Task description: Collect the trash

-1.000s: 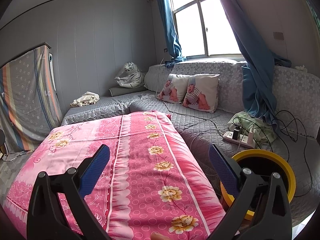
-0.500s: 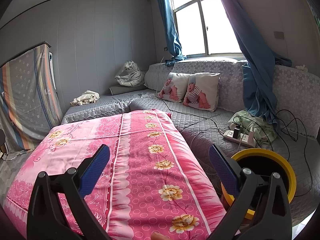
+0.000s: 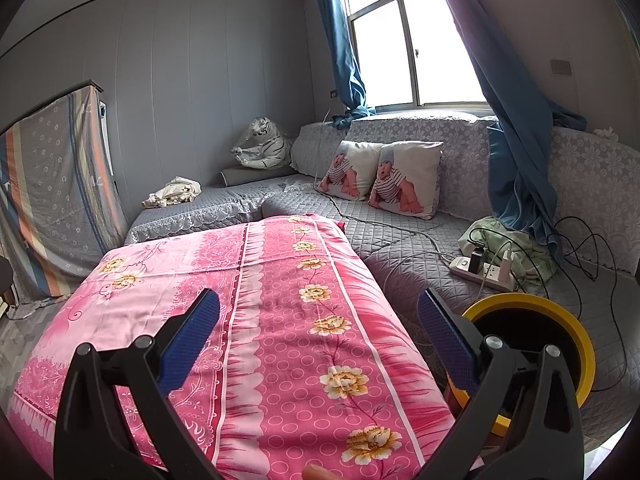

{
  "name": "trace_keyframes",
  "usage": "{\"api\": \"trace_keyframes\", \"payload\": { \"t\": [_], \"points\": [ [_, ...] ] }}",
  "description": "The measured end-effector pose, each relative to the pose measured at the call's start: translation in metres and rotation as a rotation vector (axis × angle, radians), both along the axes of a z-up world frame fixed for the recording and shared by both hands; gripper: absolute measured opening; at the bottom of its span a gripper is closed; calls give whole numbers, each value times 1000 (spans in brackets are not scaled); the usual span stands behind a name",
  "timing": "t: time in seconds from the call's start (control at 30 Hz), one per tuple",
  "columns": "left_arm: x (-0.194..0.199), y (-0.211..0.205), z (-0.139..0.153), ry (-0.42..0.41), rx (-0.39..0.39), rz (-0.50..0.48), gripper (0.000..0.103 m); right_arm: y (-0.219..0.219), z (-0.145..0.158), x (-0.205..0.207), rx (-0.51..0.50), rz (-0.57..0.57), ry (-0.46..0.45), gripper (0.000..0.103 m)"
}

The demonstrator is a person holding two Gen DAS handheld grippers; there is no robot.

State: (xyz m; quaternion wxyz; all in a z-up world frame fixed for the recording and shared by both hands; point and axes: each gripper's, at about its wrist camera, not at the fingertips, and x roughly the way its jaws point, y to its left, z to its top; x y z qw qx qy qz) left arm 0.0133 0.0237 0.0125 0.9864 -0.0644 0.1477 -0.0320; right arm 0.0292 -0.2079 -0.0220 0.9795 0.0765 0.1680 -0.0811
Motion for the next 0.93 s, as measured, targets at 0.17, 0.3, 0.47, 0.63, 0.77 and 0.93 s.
{"api": "trace_keyframes", "payload": {
  "t": [0.17,0.3,0.47,0.63,0.77,0.93],
  "points": [
    [0,0,0,2,-1,-3,95,0,0,0,1,1,2,95],
    [2,0,0,6,0,-7,95,1,0,0,0,2,2,95],
    [3,0,0,8,-5,-13,95,1,-2,1,4,4,7,95],
    [4,0,-2,9,-7,-15,95,1,-2,1,4,4,7,95],
    [5,-1,-2,11,-6,-21,95,0,-2,1,4,4,7,95],
    [5,-1,-2,12,-3,-27,95,0,-2,2,4,4,6,95]
  ]
}}
